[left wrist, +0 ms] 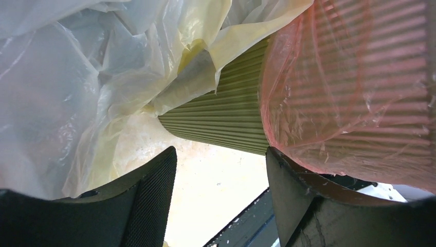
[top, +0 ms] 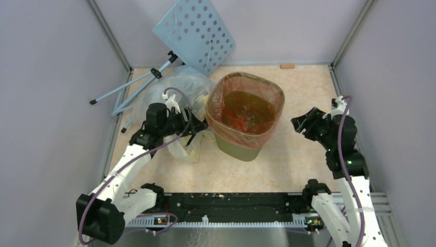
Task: Put the trash bags into the trash bin
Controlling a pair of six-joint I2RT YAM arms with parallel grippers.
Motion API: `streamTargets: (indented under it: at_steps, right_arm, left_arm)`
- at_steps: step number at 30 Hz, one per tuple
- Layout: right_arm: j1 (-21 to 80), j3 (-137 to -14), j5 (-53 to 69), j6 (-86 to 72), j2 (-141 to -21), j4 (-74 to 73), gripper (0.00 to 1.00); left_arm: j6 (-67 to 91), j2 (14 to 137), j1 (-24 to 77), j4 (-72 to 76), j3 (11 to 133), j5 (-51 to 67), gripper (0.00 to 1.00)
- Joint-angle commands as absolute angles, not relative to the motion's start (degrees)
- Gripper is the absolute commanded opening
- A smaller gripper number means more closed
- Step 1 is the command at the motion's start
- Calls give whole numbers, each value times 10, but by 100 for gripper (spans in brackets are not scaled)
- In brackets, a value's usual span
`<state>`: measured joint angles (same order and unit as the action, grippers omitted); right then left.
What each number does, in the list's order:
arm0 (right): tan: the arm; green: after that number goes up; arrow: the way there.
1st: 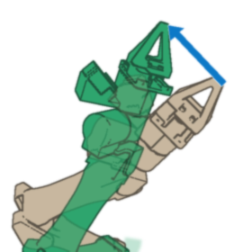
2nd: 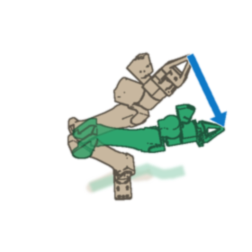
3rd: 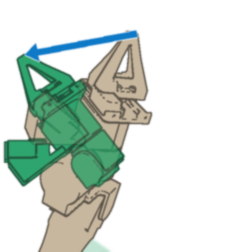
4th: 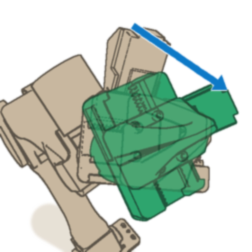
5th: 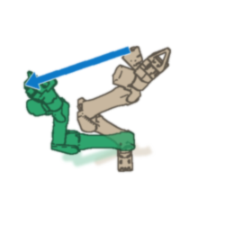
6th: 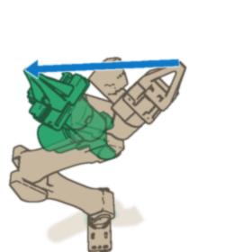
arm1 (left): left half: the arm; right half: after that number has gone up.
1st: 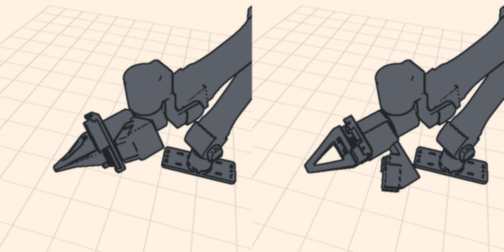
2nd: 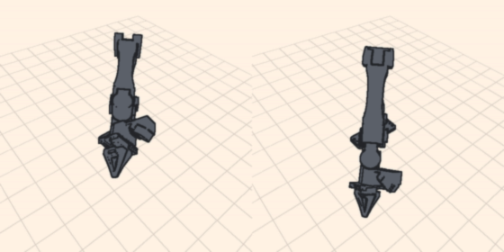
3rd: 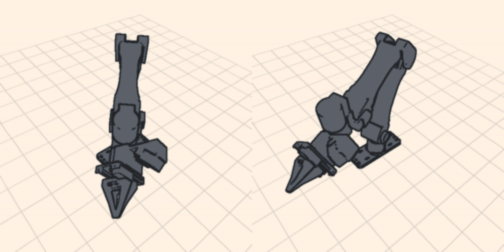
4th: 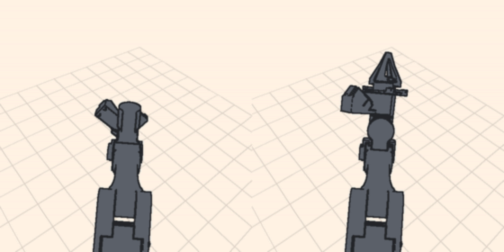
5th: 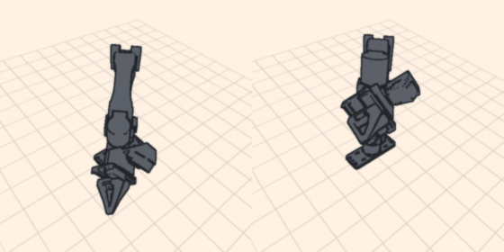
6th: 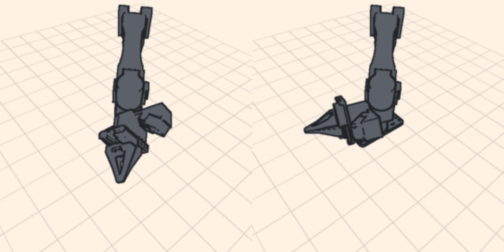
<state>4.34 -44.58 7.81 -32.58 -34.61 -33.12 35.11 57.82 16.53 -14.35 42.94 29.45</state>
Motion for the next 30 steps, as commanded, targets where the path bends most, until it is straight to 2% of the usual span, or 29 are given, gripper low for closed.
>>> streamTargets:
  at_steps: [1,4,7,8,11,17,21,24,30]
  right_arm:
    - [46,-553,59,-221,-346,-340,54]
    - [46,-626,120,-182,-390,-350,39]
    - [46,-699,195,-162,-458,-372,4]
    - [46,-720,219,-159,-481,-381,0]
    - [81,-773,239,-146,-541,-400,0]
    - [277,-871,68,-107,-660,-469,0]
    - [351,-930,14,-94,-758,-521,0]
    - [397,-972,-30,-84,-828,-556,0]
    - [420,-998,-29,-76,-910,-592,0]
  left_arm:
    - [321,547,162,-155,460,261,70]
    - [309,535,162,-157,462,250,70]
    - [305,530,162,-157,464,250,71]
    - [305,531,162,-157,464,251,71]
    - [306,532,162,-152,465,257,71]
    - [306,538,162,-135,472,260,72]
    - [310,547,162,-116,479,266,72]
    - [312,557,162,-103,484,284,70]
    - [300,571,162,-74,481,335,70]
